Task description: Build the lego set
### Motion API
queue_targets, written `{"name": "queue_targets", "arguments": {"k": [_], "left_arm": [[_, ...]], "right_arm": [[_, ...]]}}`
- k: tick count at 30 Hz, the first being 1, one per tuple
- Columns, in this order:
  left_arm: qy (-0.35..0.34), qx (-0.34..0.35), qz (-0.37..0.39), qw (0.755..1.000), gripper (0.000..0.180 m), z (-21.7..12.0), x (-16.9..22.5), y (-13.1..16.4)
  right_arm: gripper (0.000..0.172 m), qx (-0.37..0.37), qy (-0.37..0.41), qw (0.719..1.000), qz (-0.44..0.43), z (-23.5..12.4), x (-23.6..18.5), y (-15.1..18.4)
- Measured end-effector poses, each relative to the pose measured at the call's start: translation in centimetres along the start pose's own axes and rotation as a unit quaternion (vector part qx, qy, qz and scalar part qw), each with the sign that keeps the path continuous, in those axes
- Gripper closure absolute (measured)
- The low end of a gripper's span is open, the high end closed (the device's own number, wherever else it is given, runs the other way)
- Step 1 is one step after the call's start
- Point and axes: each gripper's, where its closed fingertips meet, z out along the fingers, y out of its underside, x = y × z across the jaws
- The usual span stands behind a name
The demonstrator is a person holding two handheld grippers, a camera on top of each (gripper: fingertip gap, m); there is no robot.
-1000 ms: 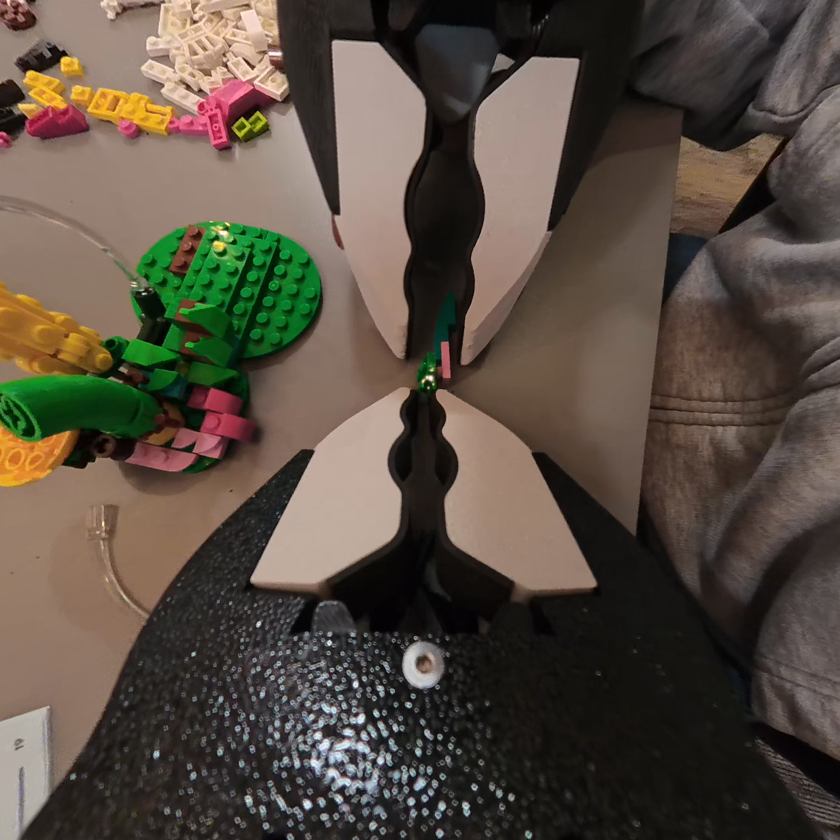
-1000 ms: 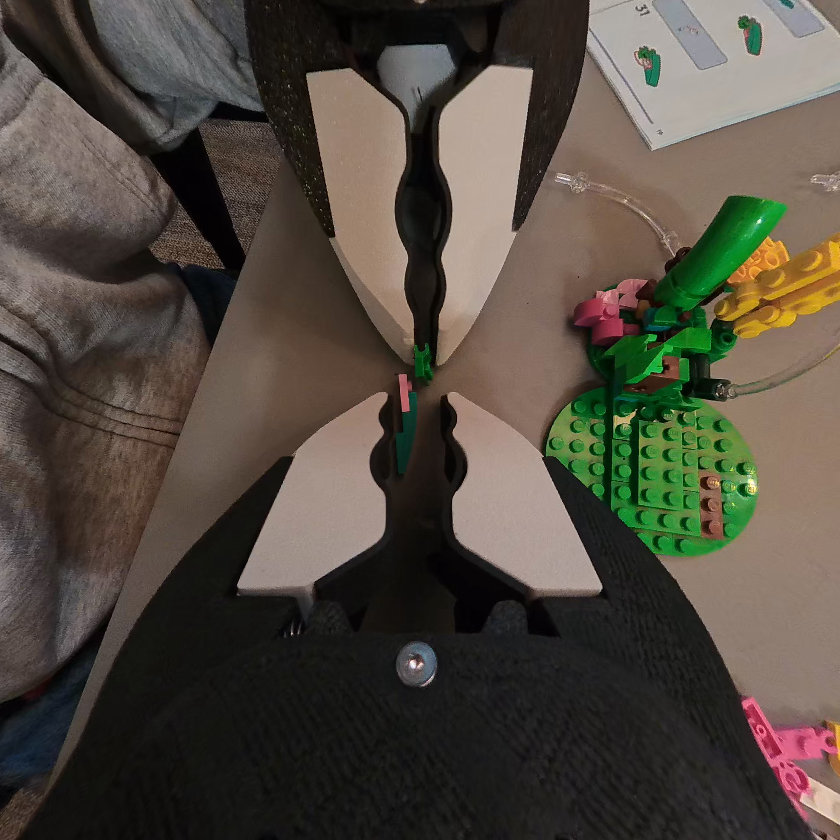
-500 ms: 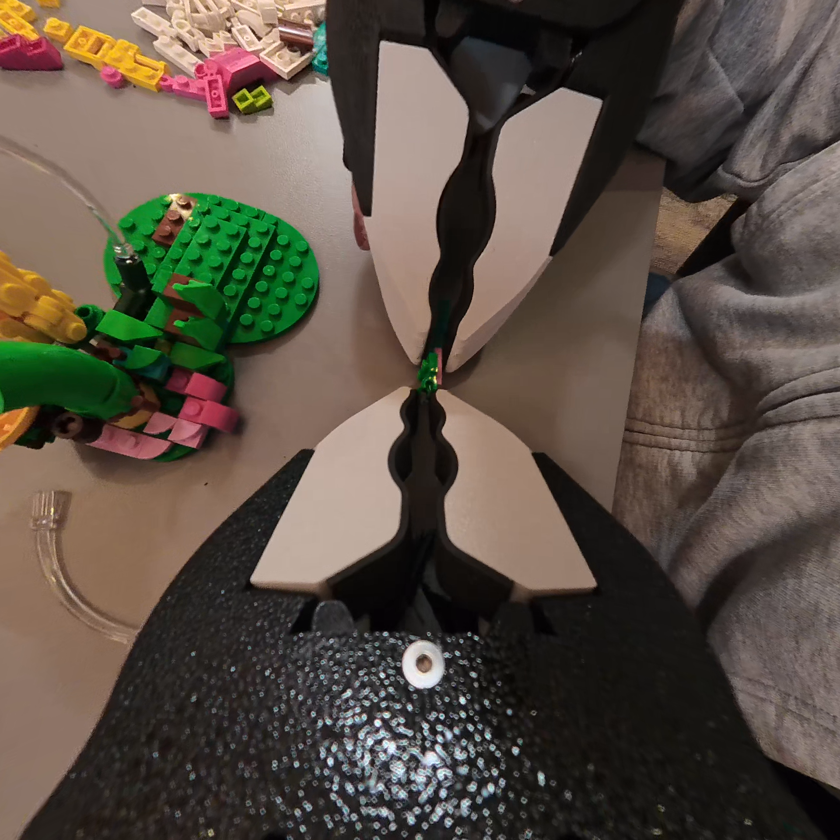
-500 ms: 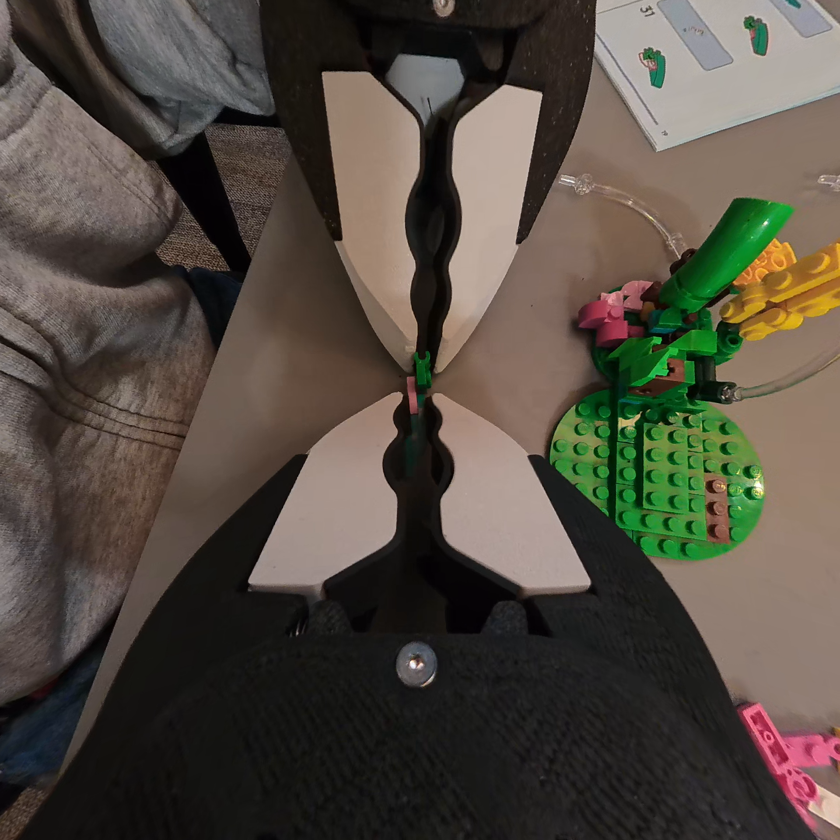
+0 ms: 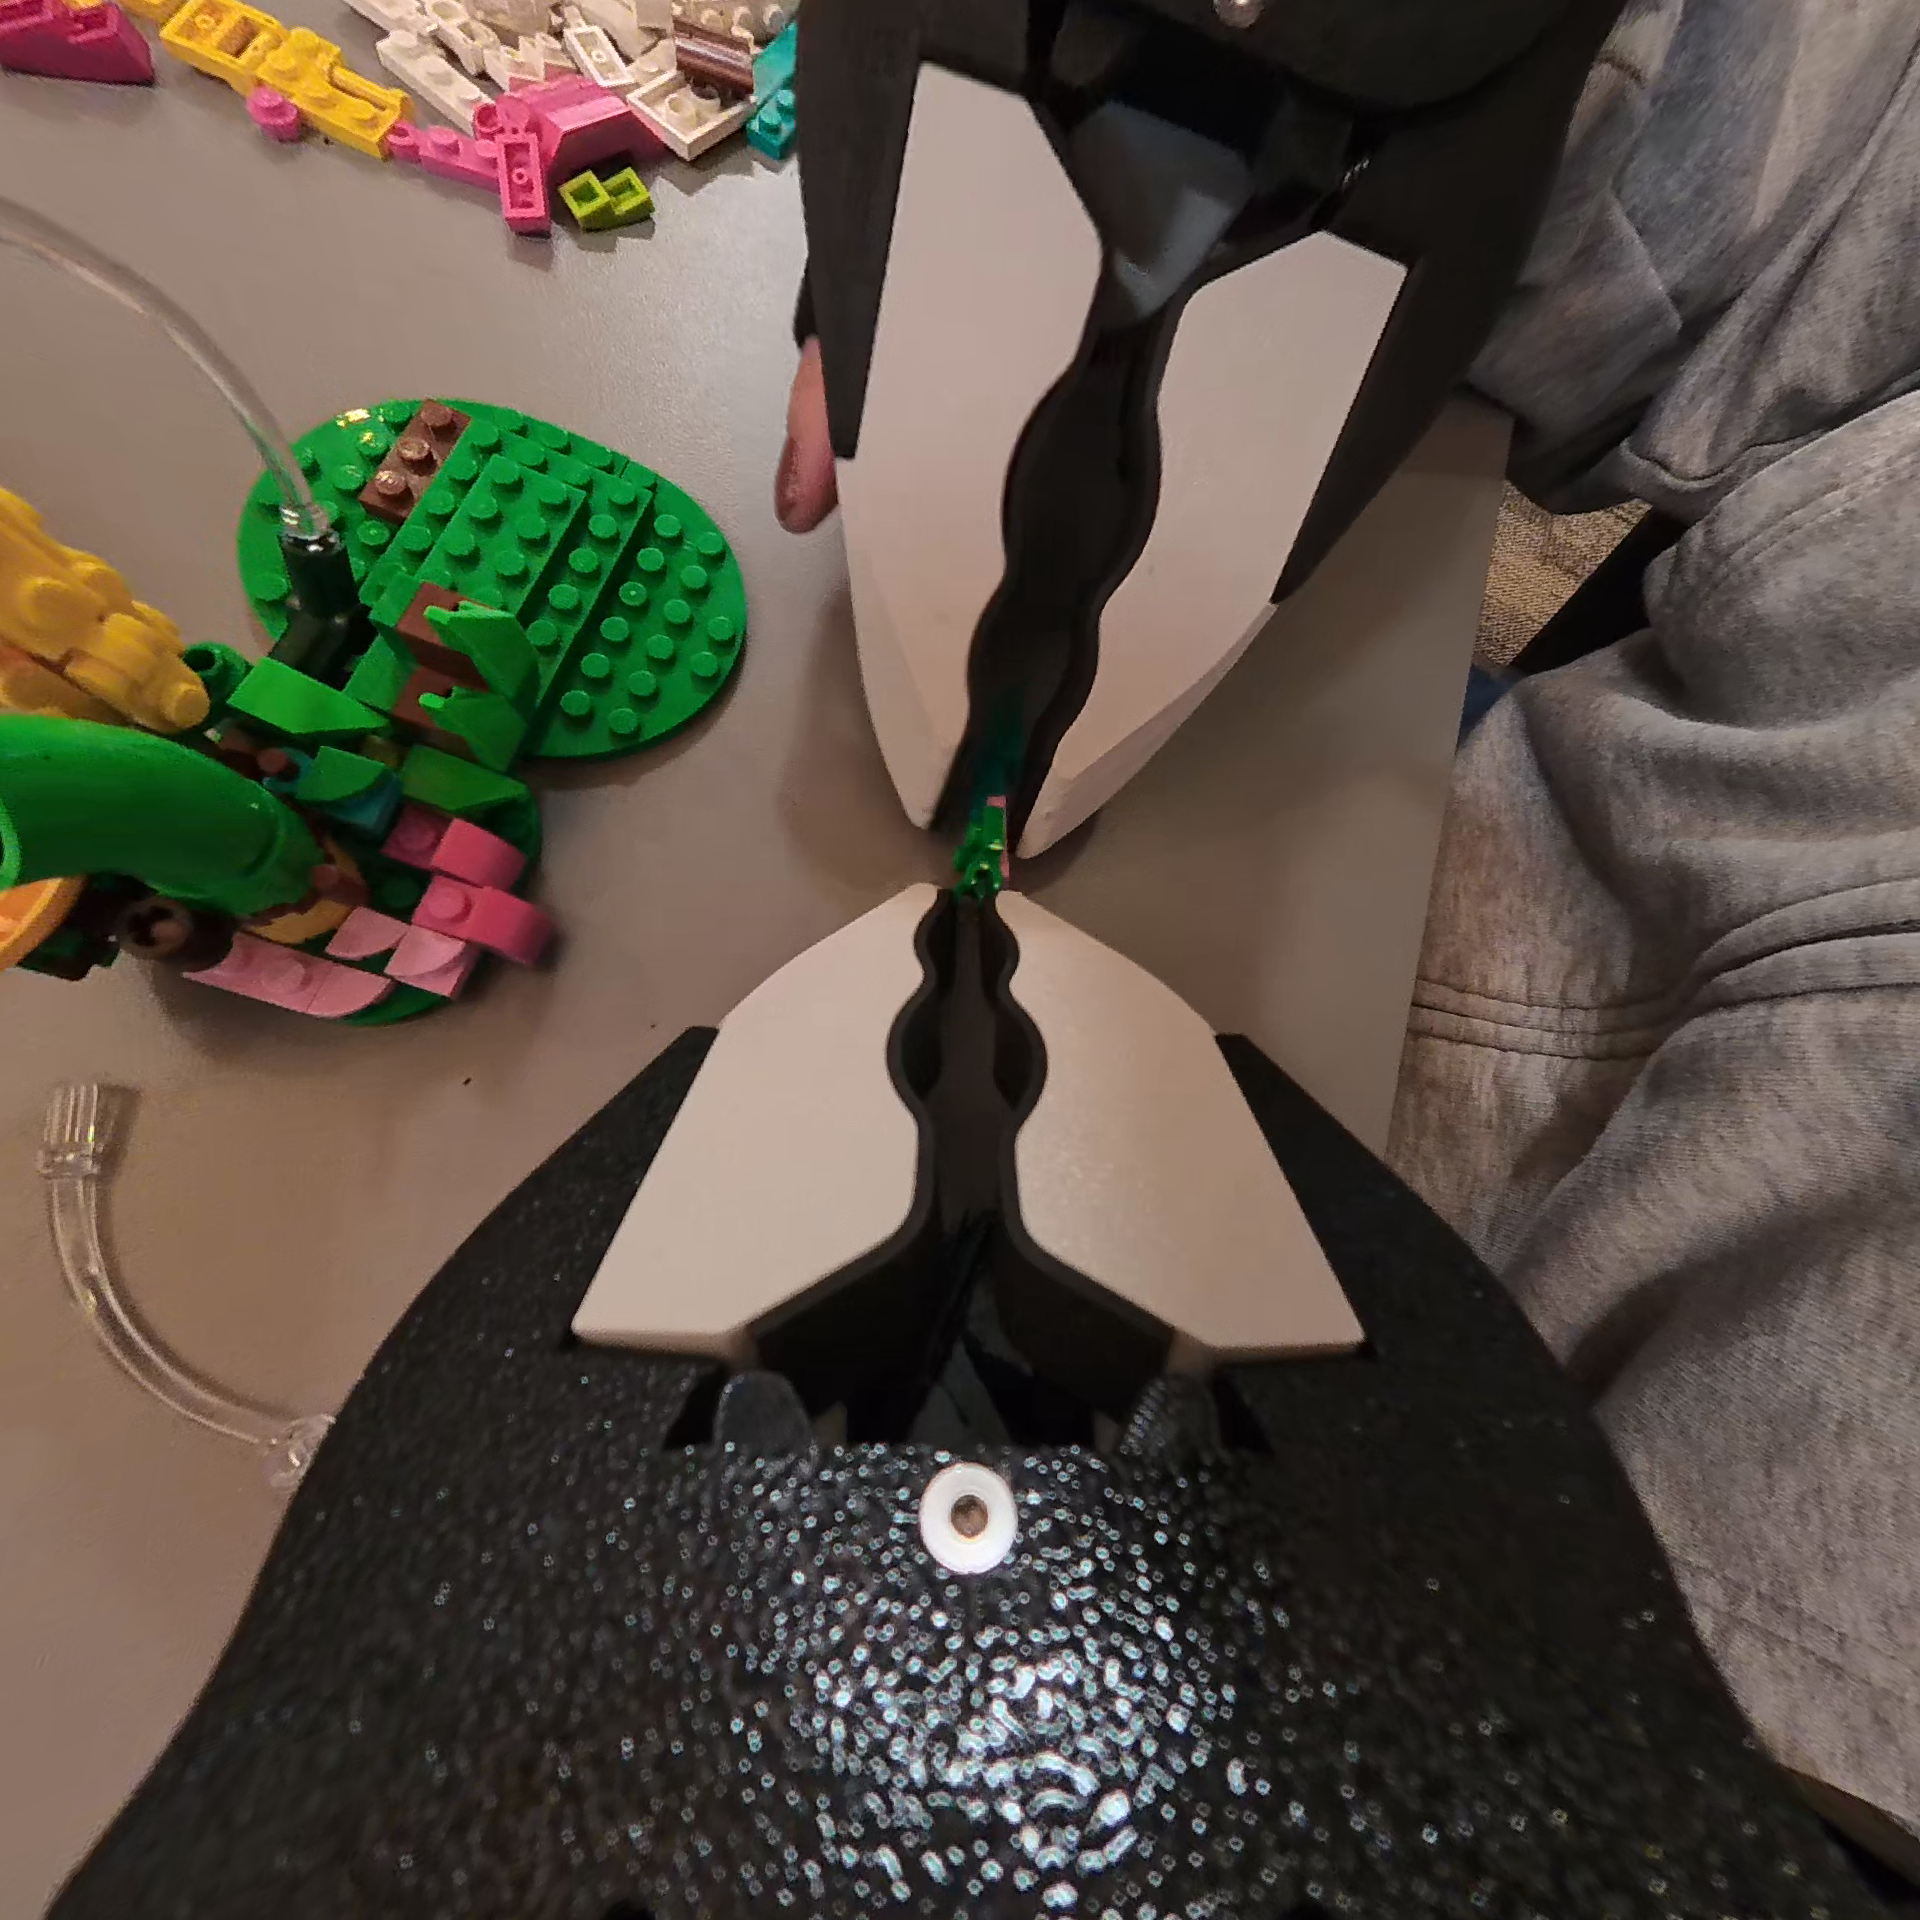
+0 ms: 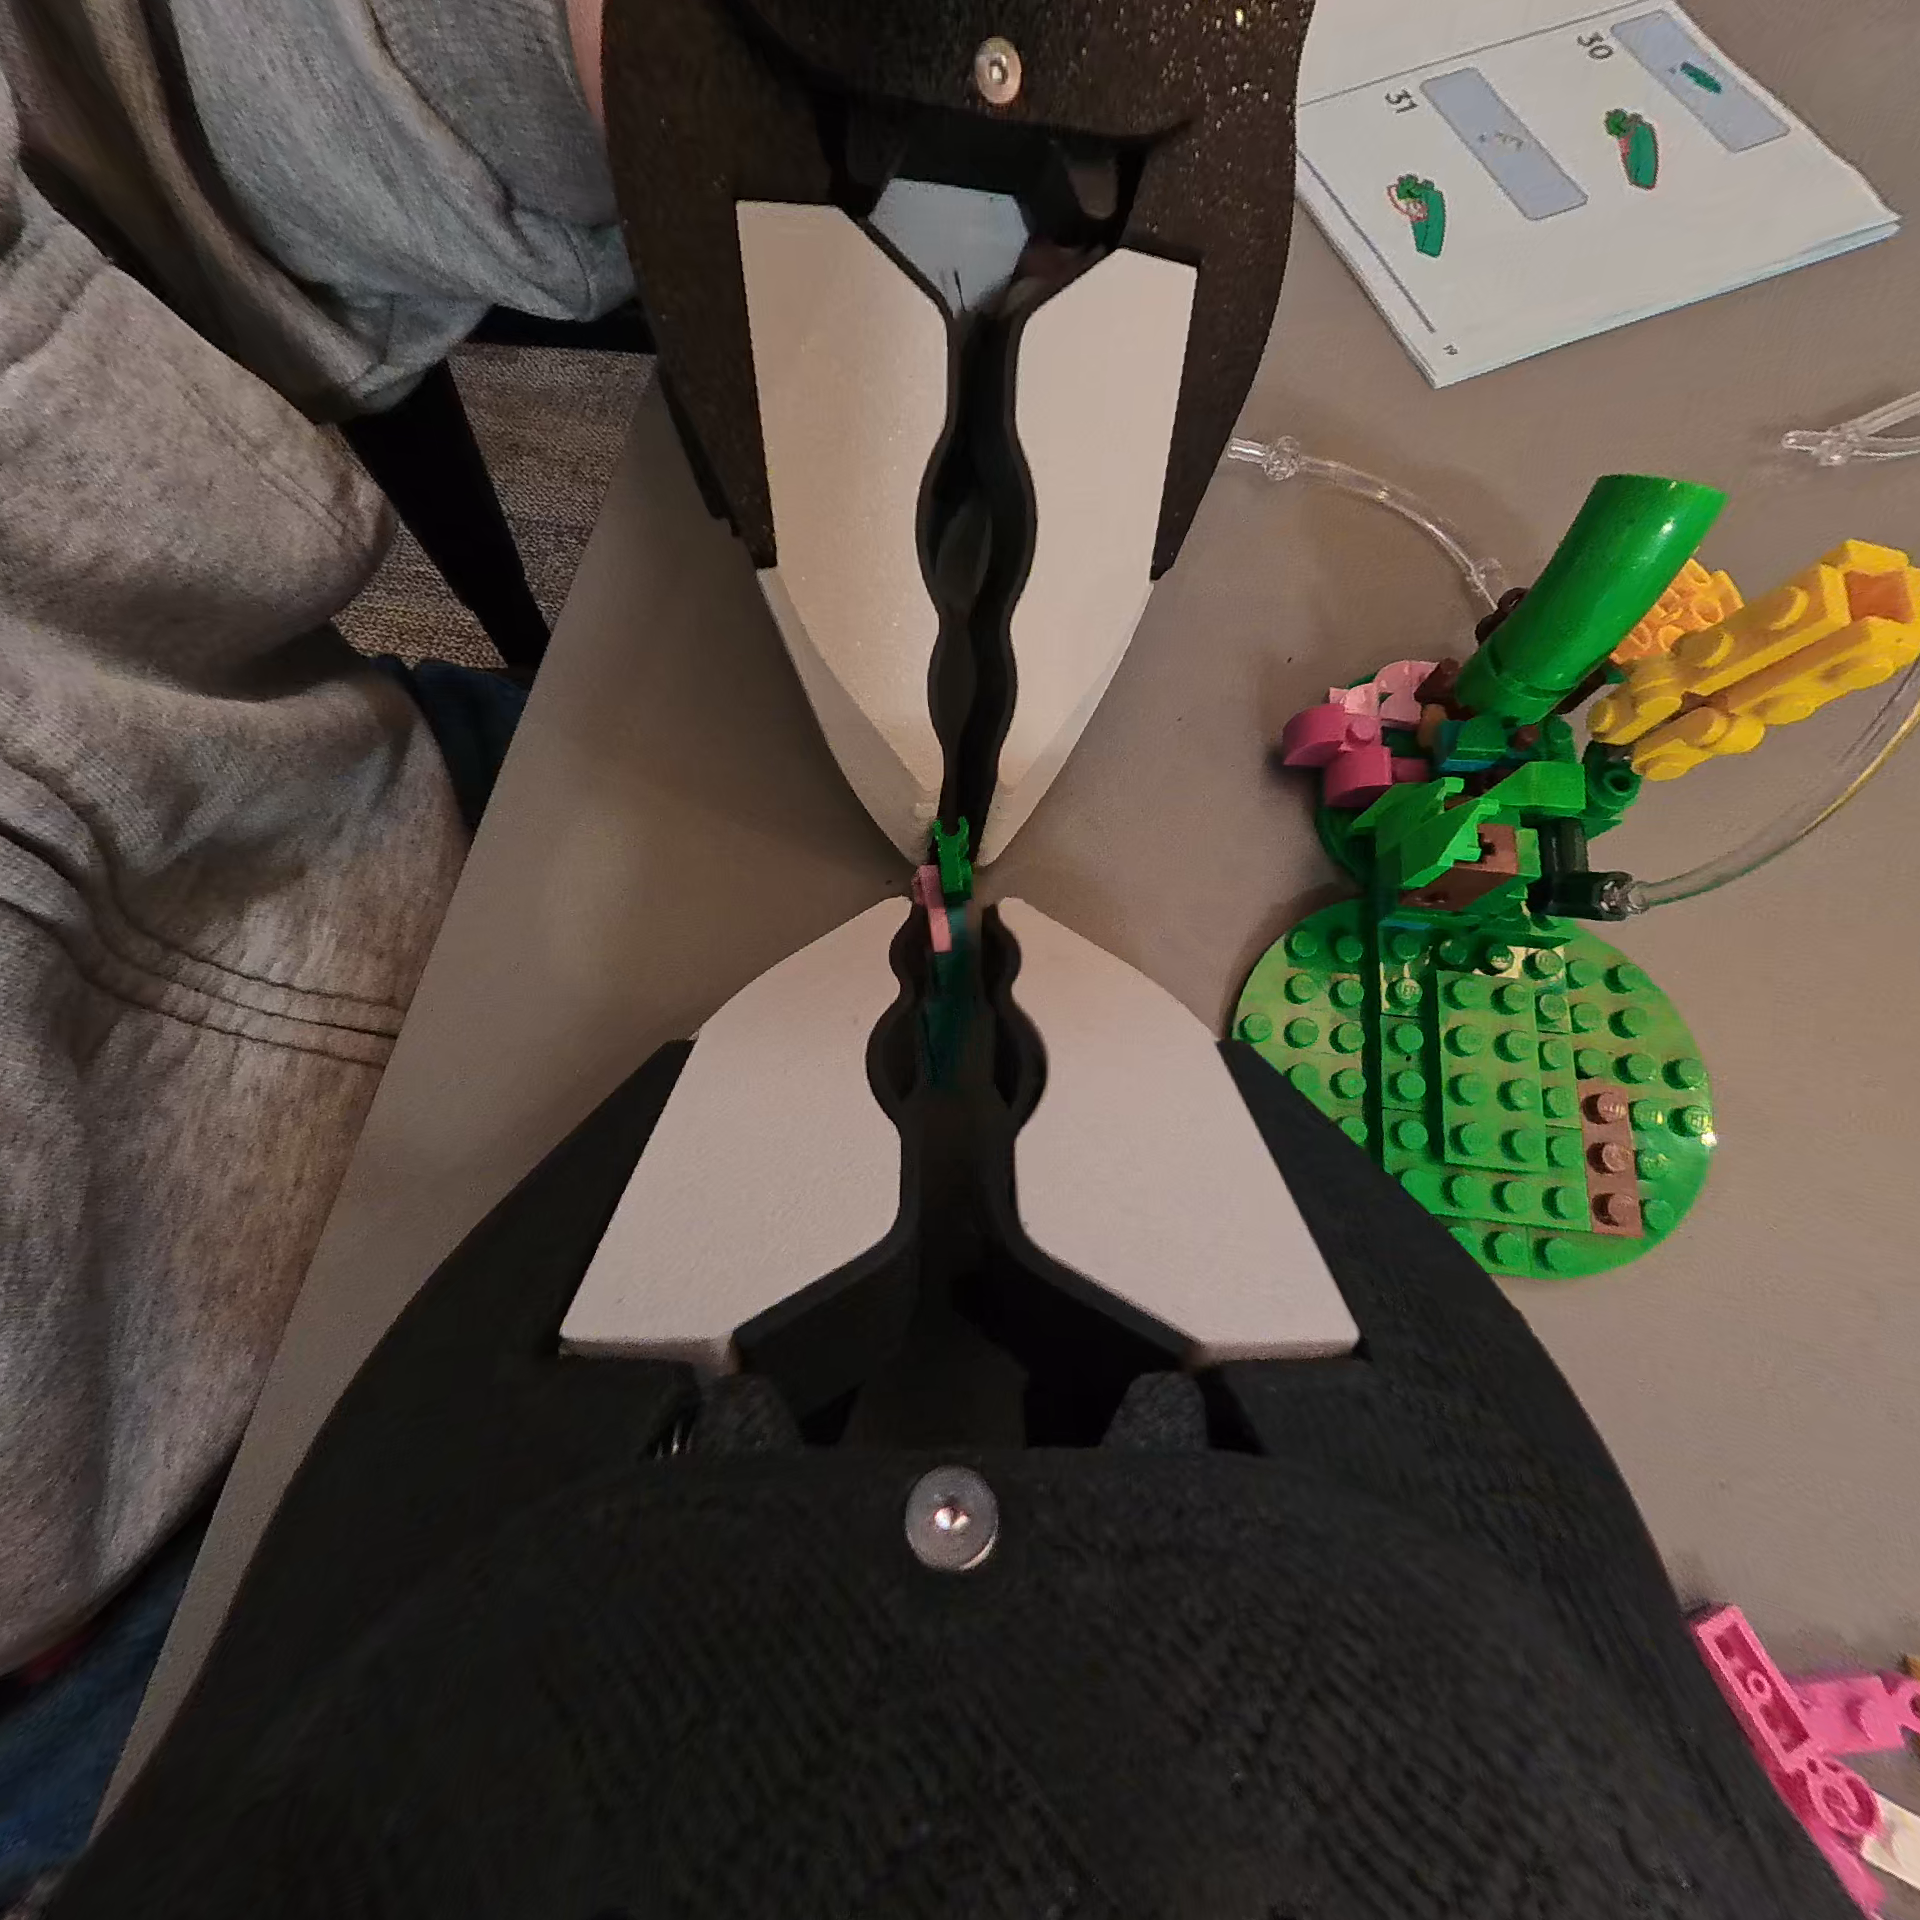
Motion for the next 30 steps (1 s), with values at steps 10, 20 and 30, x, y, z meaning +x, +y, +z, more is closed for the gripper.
{"name": "queue_targets", "arguments": {"k": [10,20,30], "left_arm": [[0.000,0.001,-0.005,1.000,0.175,-0.01,0.03,0.00],[0.018,0.000,-0.052,0.998,0.175,-0.05,0.25,0.05],[0.007,0.027,-0.026,0.999,0.174,-0.23,0.12,-0.75]], "right_arm": [[0.156,0.005,0.018,1.000,-0.010,0.37,0.23,-0.45],[0.164,-0.009,0.003,1.000,-0.016,0.63,-0.21,-0.30],[0.165,0.013,0.017,1.000,-0.008,0.26,0.01,-0.52]]}}
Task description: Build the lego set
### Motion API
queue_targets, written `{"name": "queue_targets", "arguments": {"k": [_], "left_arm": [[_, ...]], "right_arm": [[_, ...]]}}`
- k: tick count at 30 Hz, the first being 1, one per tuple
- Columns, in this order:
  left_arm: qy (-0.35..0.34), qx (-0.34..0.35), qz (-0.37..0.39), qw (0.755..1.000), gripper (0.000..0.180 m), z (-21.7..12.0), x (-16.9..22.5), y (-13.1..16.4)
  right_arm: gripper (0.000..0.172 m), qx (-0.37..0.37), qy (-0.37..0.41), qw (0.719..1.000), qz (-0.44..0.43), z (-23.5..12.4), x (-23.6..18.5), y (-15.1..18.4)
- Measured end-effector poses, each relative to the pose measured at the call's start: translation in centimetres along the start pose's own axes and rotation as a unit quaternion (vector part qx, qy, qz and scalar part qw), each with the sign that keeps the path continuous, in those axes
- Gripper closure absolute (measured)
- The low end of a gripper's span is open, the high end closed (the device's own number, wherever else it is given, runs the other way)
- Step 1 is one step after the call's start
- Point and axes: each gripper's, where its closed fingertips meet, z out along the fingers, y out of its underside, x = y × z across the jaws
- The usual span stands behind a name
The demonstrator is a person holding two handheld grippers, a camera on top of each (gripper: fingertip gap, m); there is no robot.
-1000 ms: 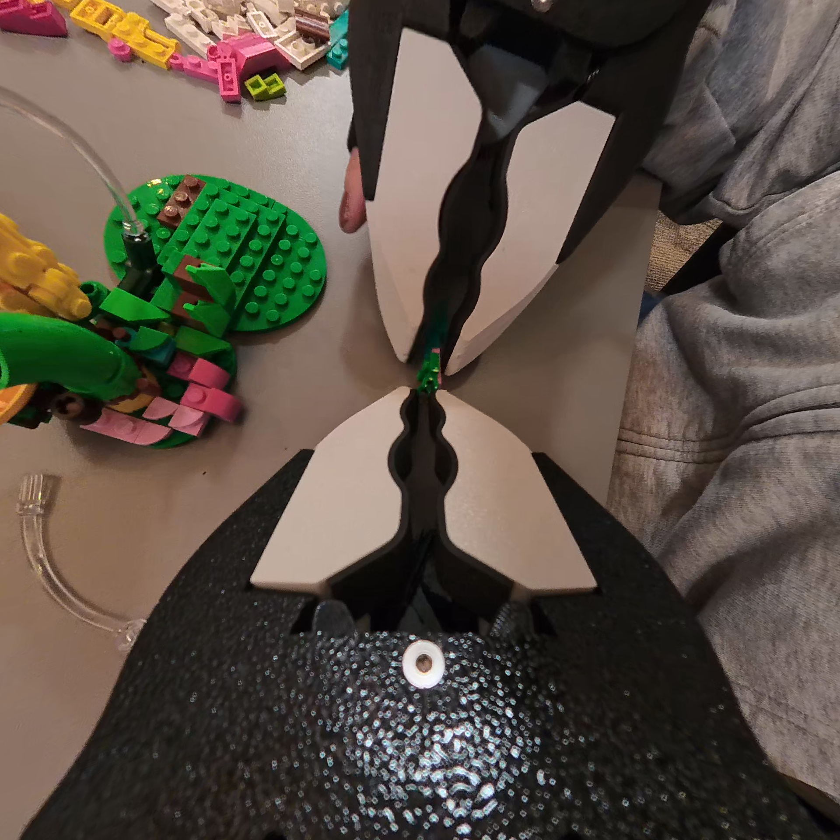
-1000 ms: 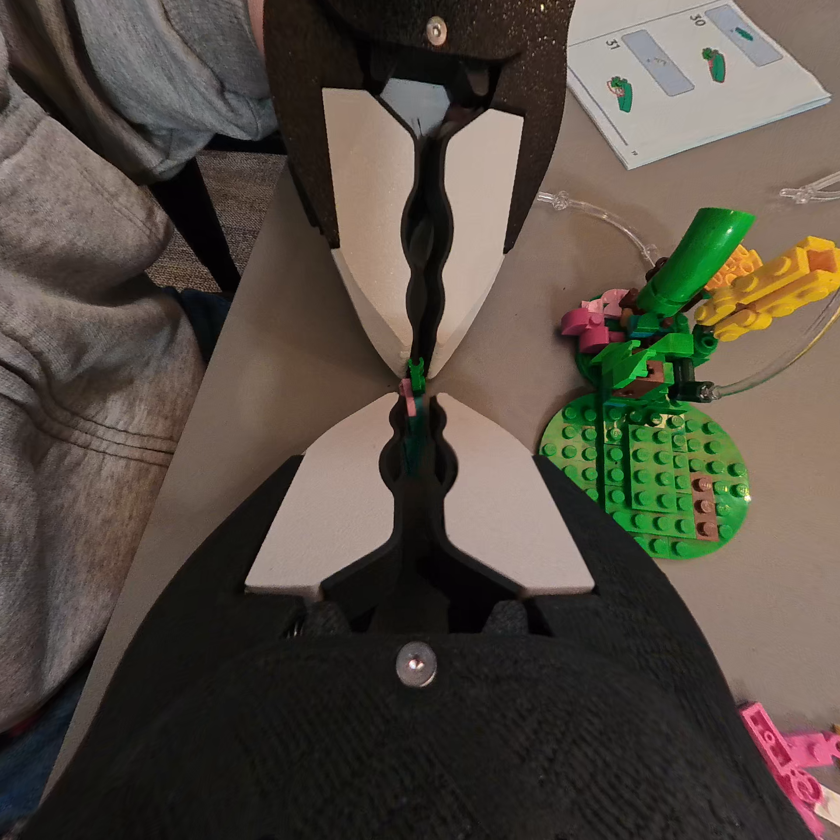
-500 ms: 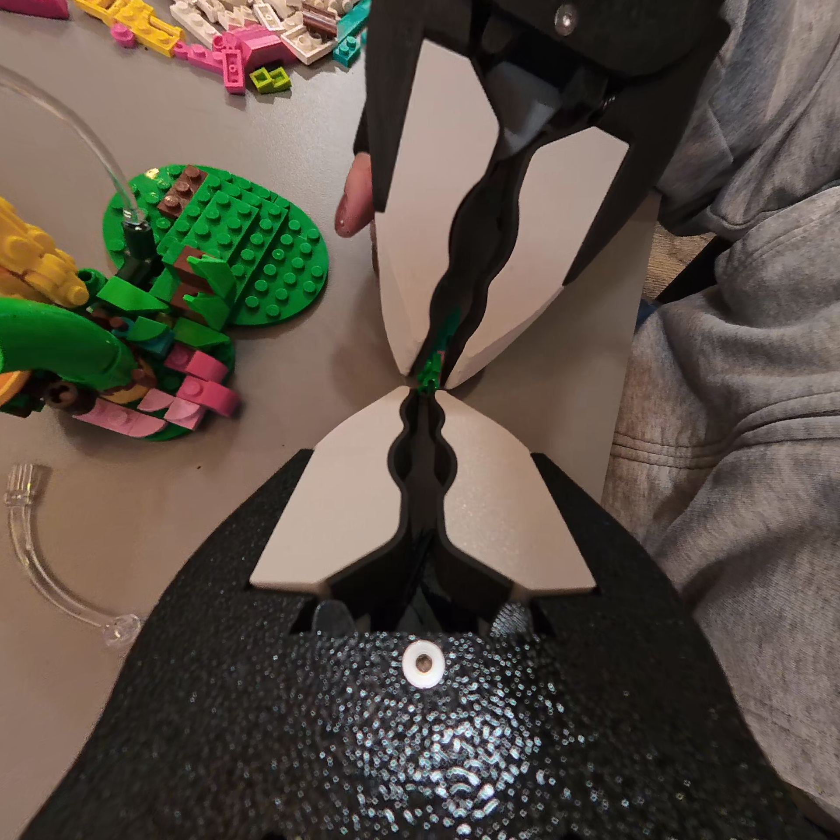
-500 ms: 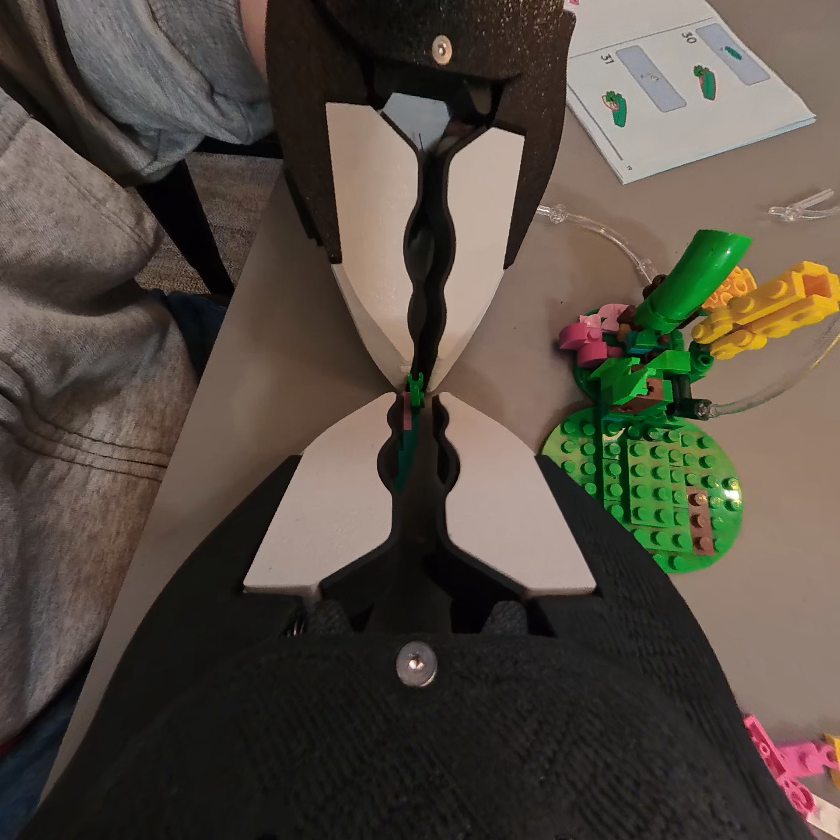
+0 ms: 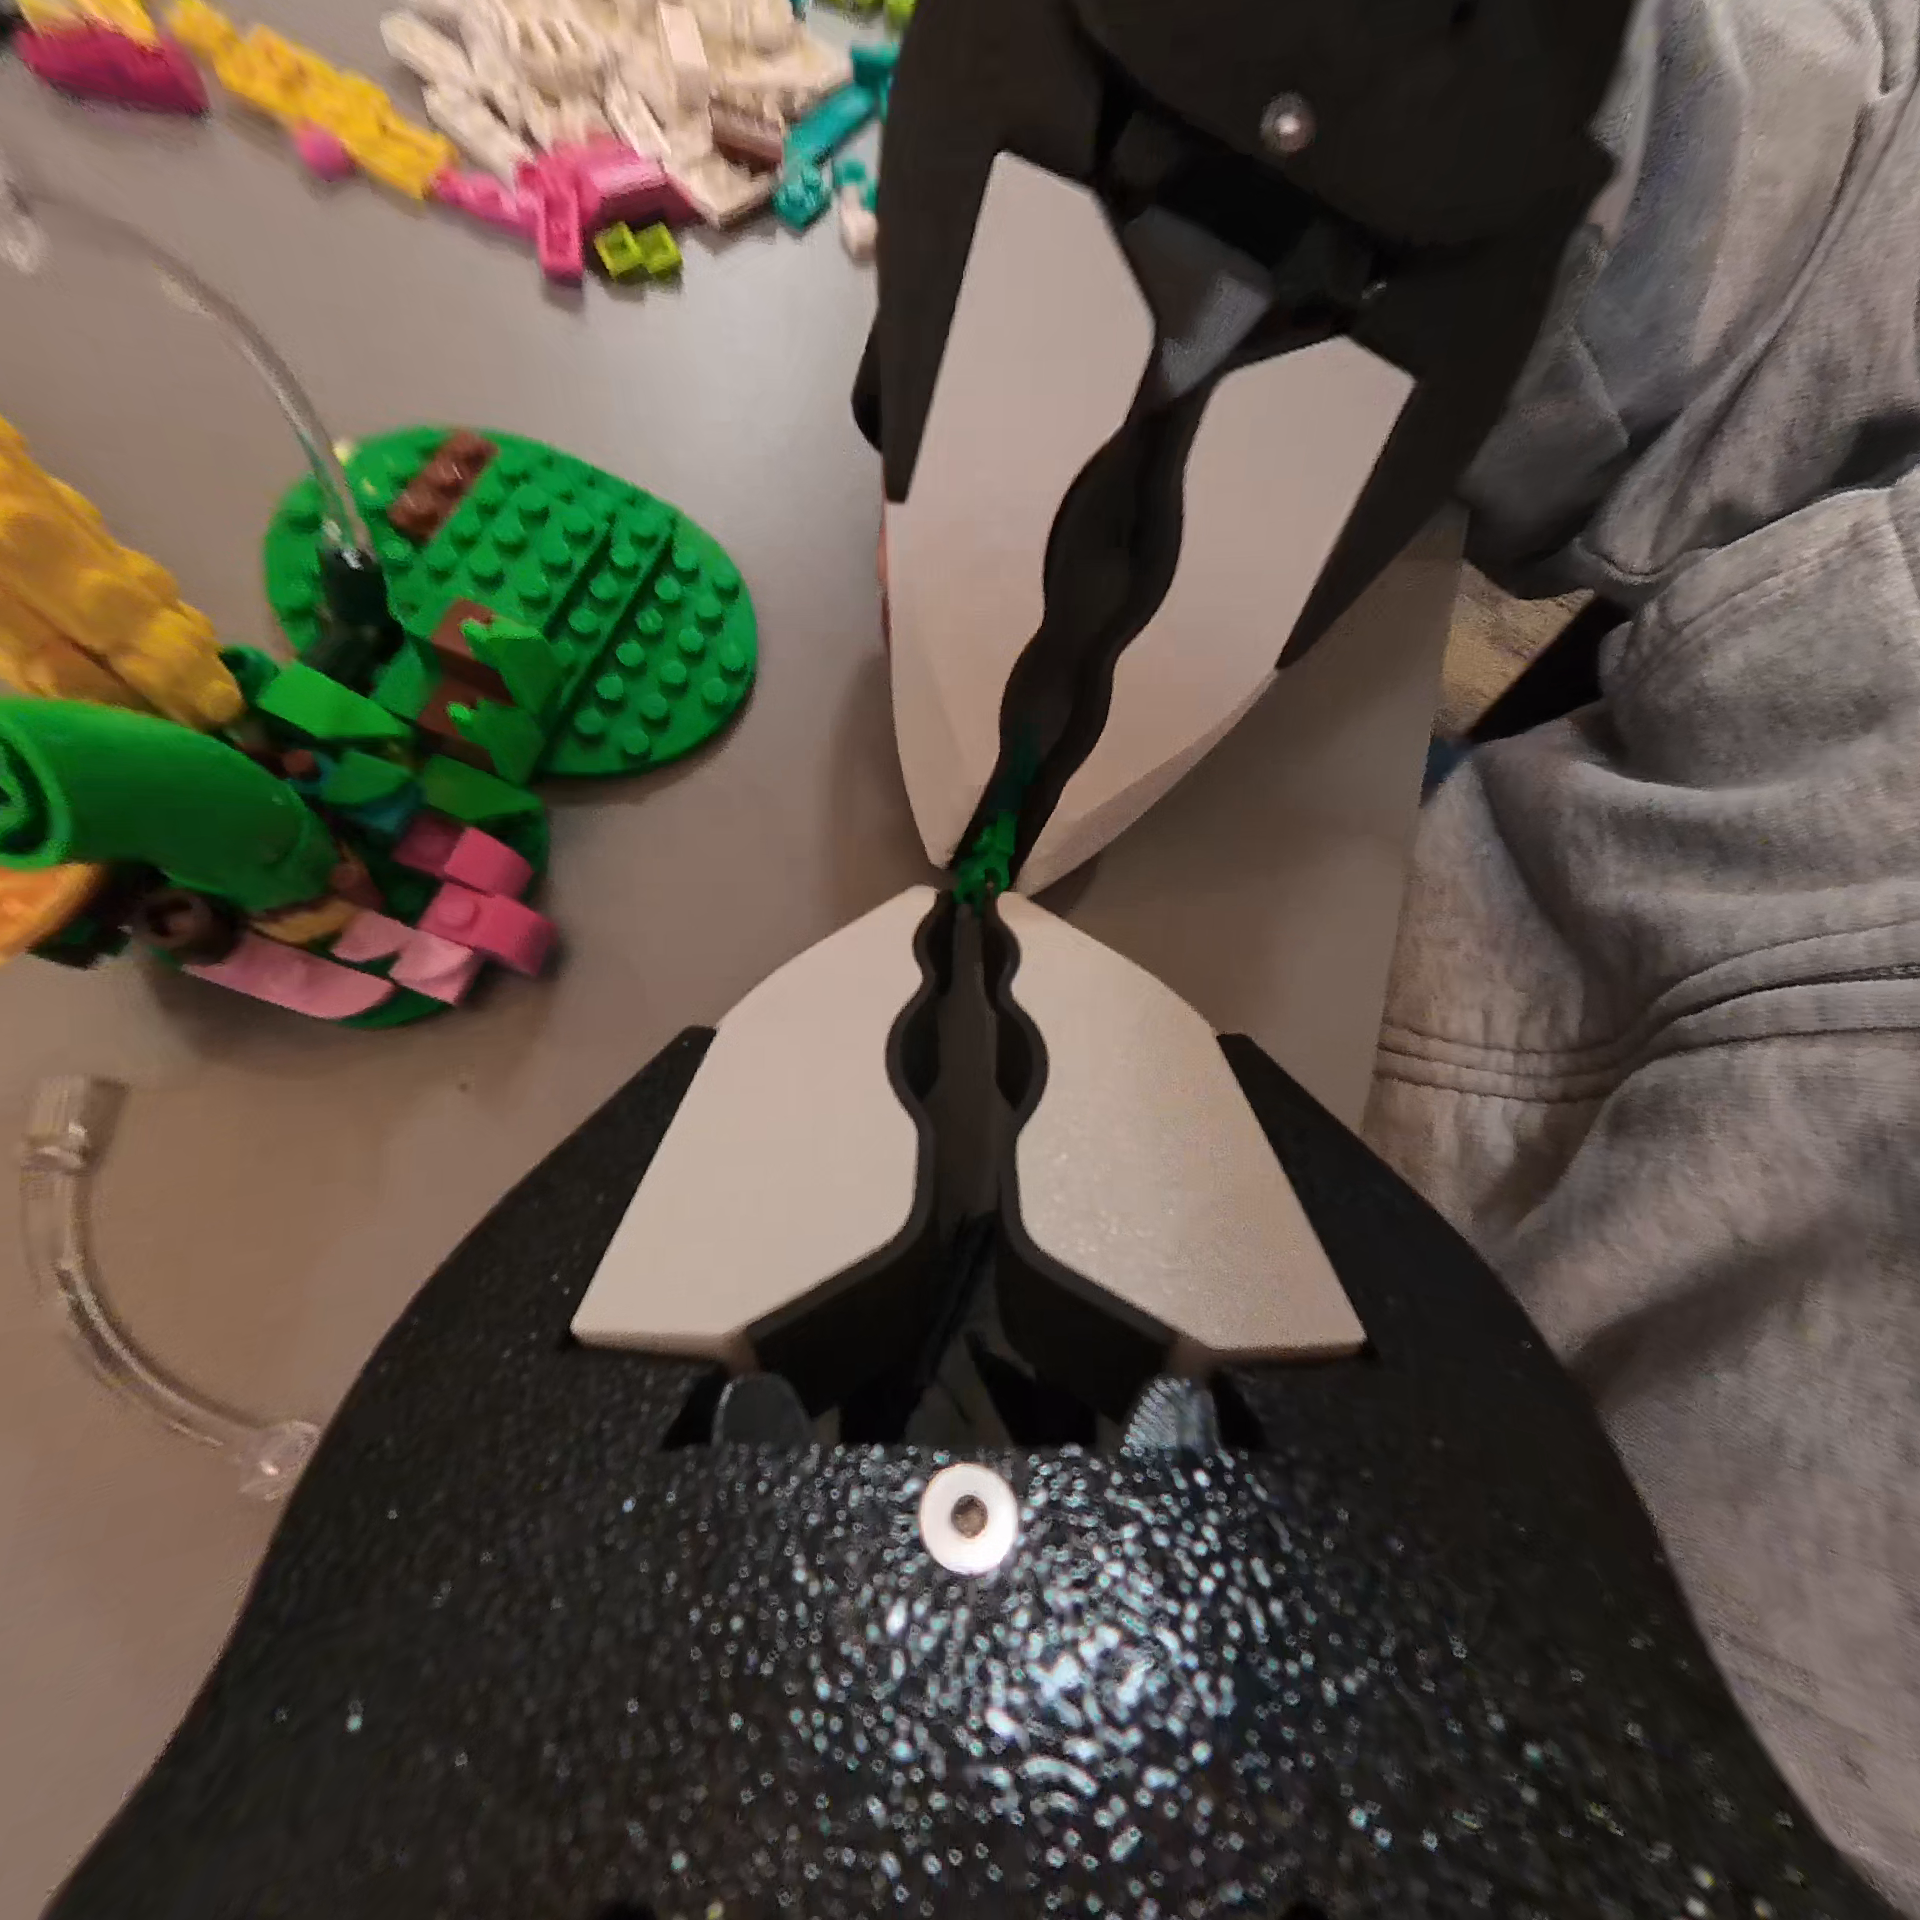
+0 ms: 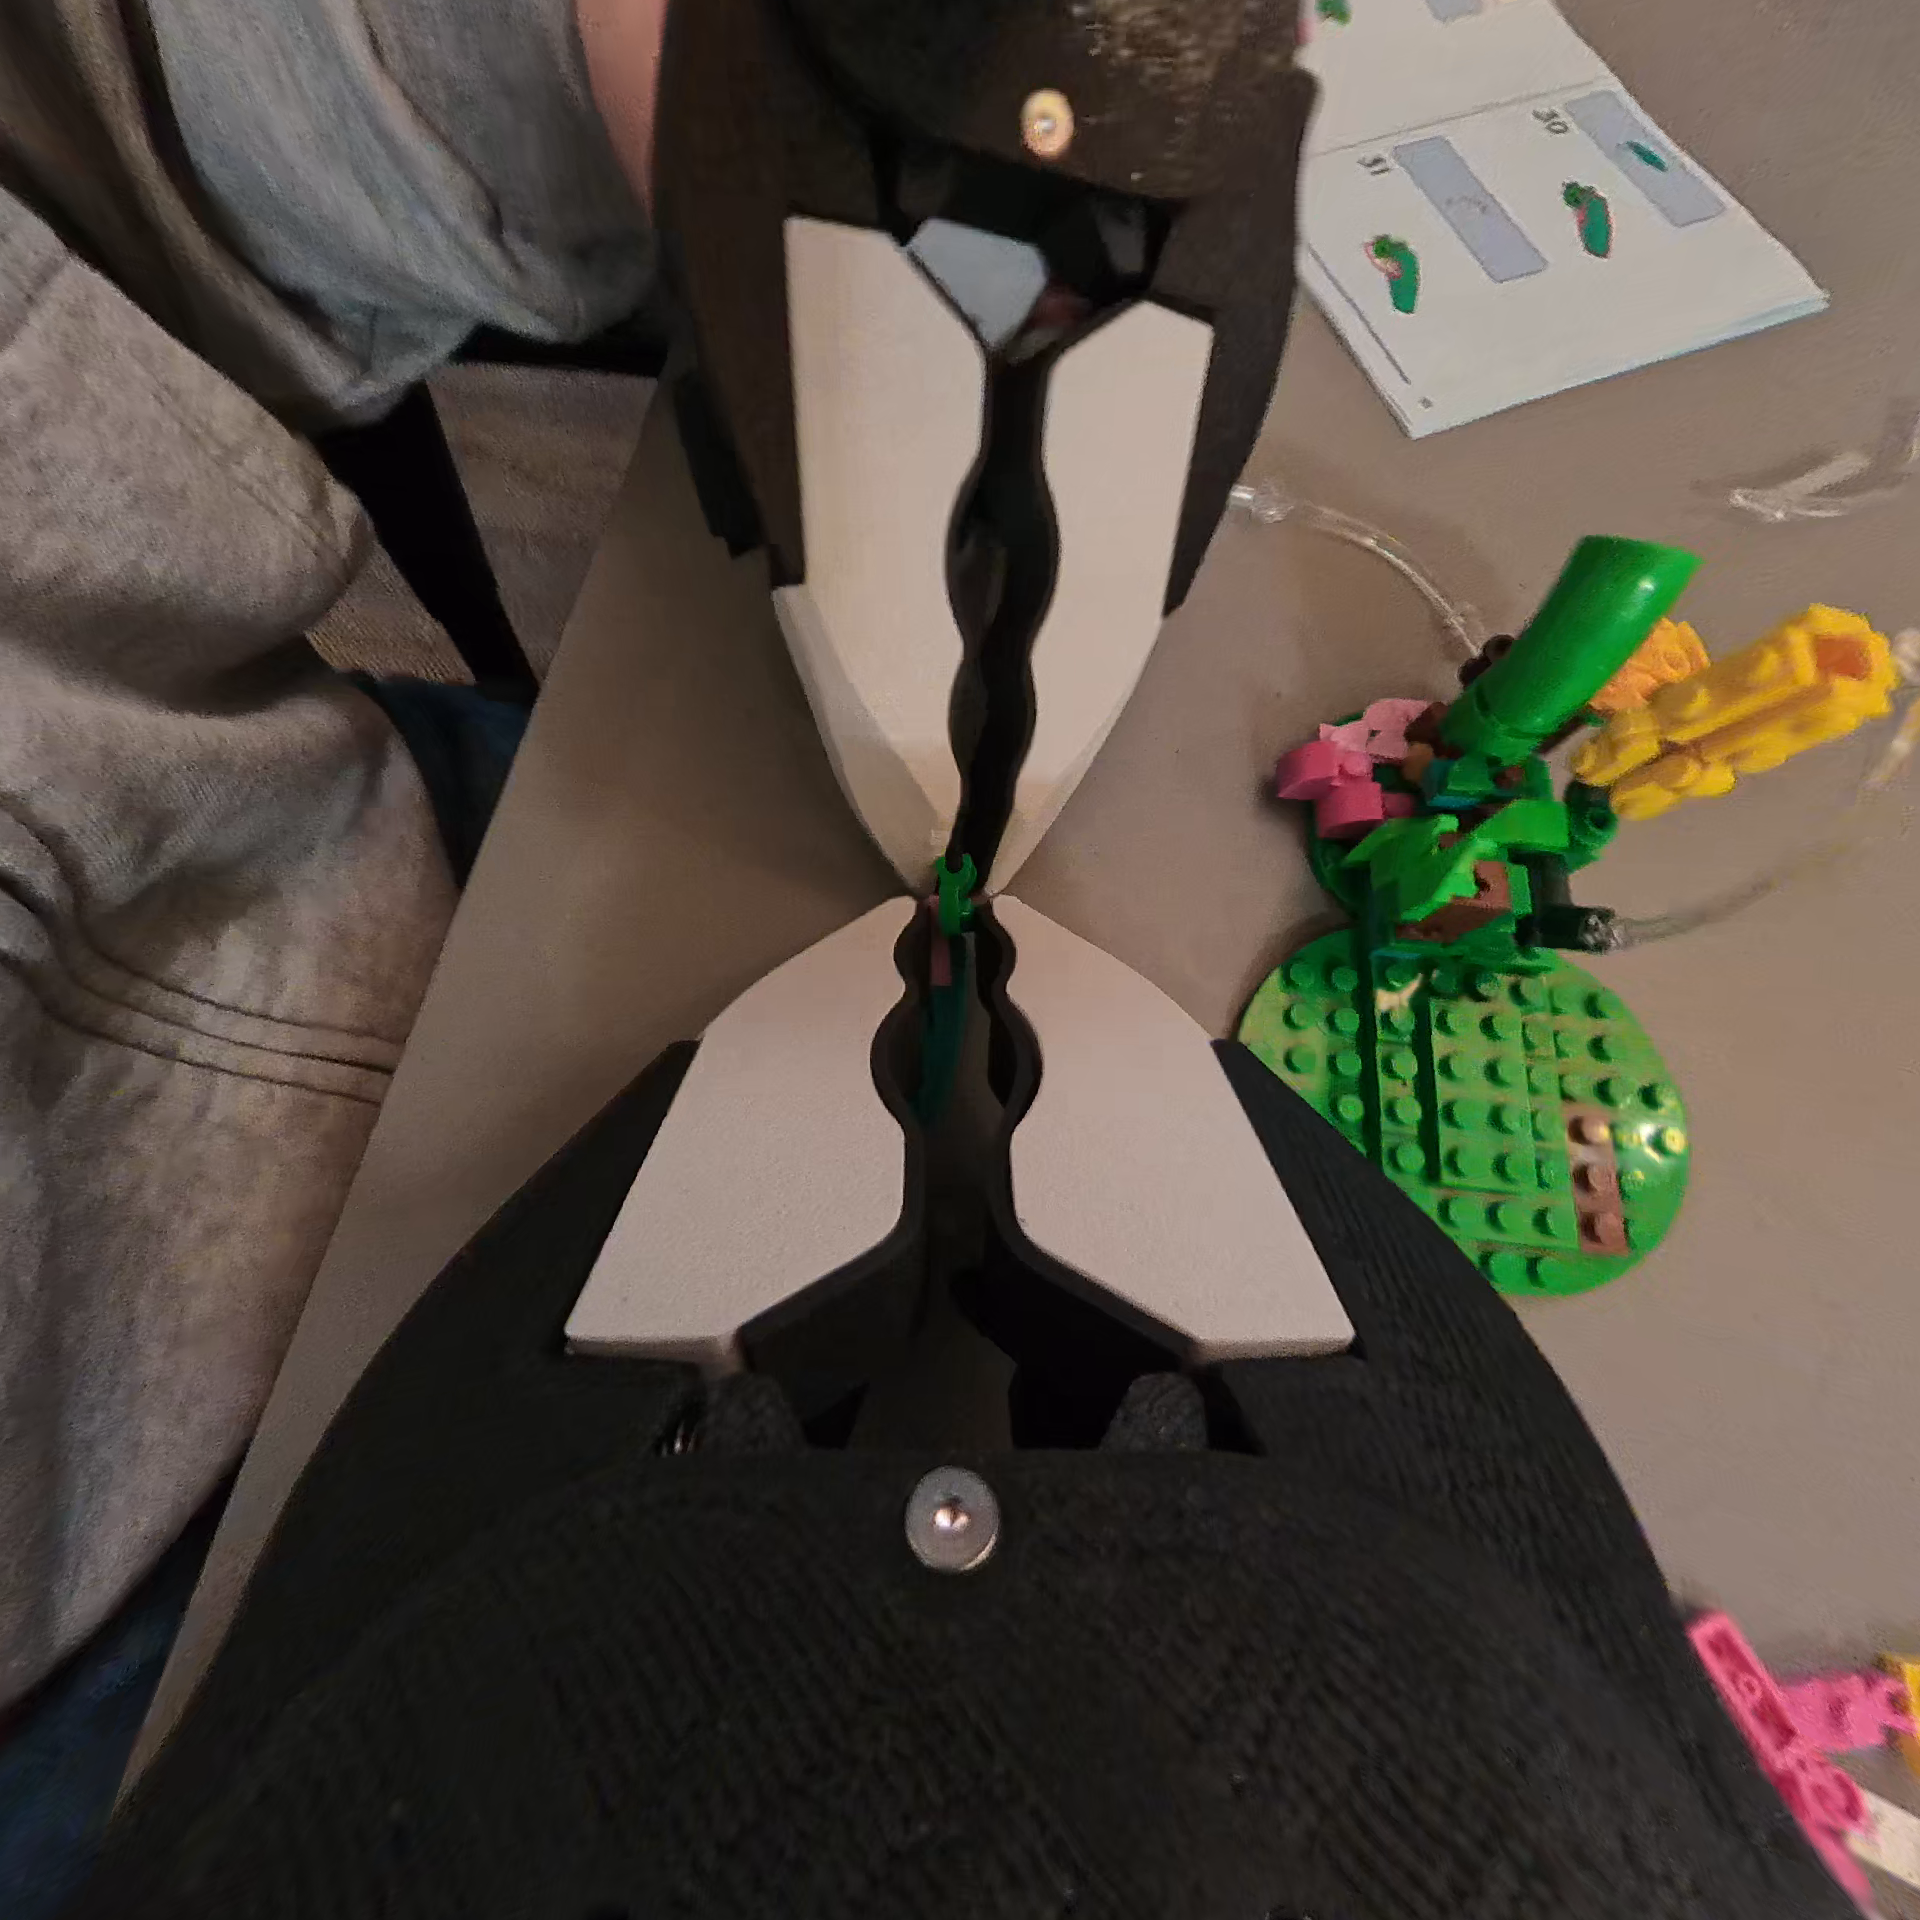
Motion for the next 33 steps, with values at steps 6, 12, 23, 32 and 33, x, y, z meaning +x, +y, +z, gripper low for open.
{"name": "queue_targets", "arguments": {"k": [6,12,23,32,33], "left_arm": [[-0.038,0.111,0.098,0.988,0.157,-1.9,0.3,-3.5],[-0.108,0.161,0.235,0.952,0.156,-3.0,1.2,-5.1],[-0.118,0.226,0.233,0.938,0.158,-3.8,1.9,-6.6],[-0.107,0.230,0.249,0.935,0.167,-3.5,2.4,-6.2],[-0.107,0.229,0.250,0.935,0.168,-3.5,2.4,-6.2]], "right_arm": [[0.165,0.118,-0.038,0.987,0.102,-2.3,0.9,-2.3],[0.166,0.204,-0.114,0.954,0.186,-3.9,0.6,-4.2],[0.166,0.276,-0.145,0.924,0.220,-5.7,1.0,-5.8],[0.165,0.257,-0.175,0.925,0.217,-5.2,0.1,-5.4],[0.166,0.256,-0.180,0.925,0.217,-5.2,0.0,-5.4]]}}
